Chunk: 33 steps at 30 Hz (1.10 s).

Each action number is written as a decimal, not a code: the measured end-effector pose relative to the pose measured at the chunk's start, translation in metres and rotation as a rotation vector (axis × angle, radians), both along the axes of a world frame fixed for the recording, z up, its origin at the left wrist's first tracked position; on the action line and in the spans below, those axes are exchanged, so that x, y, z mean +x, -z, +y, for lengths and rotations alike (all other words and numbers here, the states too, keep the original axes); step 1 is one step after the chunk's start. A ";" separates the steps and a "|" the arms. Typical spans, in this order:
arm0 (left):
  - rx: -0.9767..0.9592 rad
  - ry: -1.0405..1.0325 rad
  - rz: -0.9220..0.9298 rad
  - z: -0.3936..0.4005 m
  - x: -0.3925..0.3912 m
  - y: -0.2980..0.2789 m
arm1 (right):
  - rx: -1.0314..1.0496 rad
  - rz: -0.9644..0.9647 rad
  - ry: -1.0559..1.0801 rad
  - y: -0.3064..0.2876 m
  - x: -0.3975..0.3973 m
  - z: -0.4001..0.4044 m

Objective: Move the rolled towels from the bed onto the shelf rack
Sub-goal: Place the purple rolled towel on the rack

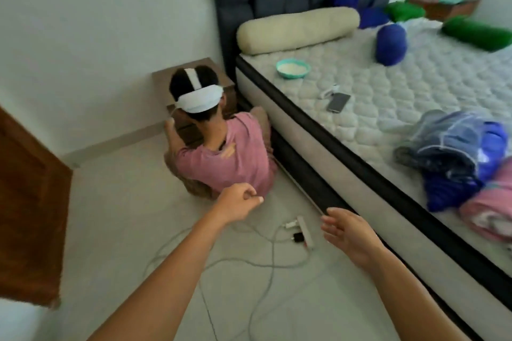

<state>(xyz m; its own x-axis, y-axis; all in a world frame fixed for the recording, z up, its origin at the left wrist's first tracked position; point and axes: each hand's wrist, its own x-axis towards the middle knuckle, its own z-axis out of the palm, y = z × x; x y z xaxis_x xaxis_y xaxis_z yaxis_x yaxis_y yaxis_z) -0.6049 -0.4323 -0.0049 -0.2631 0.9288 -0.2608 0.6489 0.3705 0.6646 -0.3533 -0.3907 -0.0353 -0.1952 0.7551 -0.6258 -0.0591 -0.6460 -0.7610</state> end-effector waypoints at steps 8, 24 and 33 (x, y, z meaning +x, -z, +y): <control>-0.118 0.270 -0.178 0.155 0.228 0.031 | -0.038 0.011 0.399 0.002 0.239 0.068; 0.120 0.459 -0.105 0.416 0.479 0.018 | -0.075 0.086 0.876 0.021 0.382 0.187; -0.208 0.422 -0.052 0.547 0.469 0.048 | -0.323 -0.038 0.486 0.044 0.315 0.329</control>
<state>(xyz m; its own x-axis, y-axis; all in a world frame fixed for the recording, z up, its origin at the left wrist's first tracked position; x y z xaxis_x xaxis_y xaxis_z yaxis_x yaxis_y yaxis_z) -0.1359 0.1146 -0.0524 0.1444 0.8783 -0.4557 0.7394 0.2103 0.6396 -0.0385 -0.0622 -0.0790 0.1530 0.5220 -0.8391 -0.3828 -0.7515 -0.5373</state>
